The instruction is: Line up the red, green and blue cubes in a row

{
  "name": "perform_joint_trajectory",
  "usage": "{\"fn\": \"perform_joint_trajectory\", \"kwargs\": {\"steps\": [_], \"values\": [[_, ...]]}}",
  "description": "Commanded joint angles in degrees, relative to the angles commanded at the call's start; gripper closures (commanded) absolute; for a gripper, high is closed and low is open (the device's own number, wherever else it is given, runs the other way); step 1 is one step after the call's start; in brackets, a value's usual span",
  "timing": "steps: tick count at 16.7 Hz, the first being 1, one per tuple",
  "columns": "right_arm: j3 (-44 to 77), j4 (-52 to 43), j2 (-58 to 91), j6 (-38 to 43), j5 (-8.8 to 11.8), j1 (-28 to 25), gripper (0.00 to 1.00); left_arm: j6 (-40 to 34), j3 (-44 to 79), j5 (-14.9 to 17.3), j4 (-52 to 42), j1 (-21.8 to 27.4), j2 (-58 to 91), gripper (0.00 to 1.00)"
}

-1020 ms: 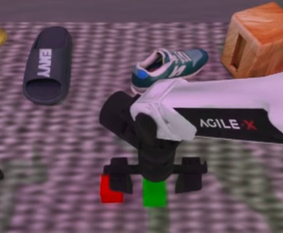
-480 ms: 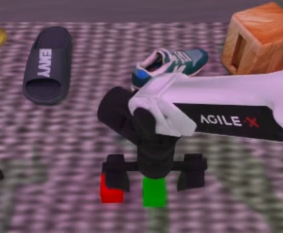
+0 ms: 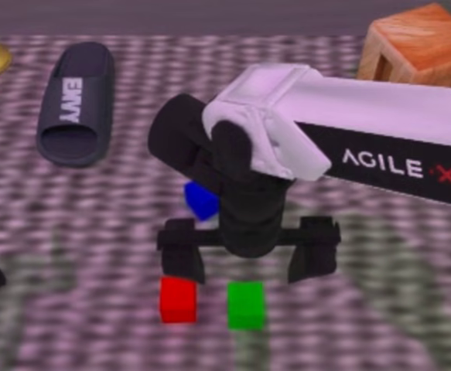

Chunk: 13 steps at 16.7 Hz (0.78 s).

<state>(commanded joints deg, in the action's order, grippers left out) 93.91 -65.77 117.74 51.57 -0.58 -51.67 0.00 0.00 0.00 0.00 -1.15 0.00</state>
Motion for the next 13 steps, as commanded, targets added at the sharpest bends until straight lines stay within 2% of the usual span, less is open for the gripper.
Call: {"fn": "perform_joint_trajectory", "kwargs": {"steps": [5, 9, 13], "values": [[-1.3, 0.9, -1.3, -0.9, -0.6, 0.9, 0.0, 0.4, 1.6, 0.2, -1.3, 0.7, 1.2, 0.0], [-8.0, 5.3, -10.2, -5.6, -3.4, 4.7, 0.0, 2.8, 11.7, 1.3, -8.7, 4.4, 9.9, 0.0], [-20.1, 13.1, -27.2, -13.1, -6.7, 11.5, 0.0, 6.3, 27.9, 2.7, -22.2, 9.8, 28.1, 0.0]]}}
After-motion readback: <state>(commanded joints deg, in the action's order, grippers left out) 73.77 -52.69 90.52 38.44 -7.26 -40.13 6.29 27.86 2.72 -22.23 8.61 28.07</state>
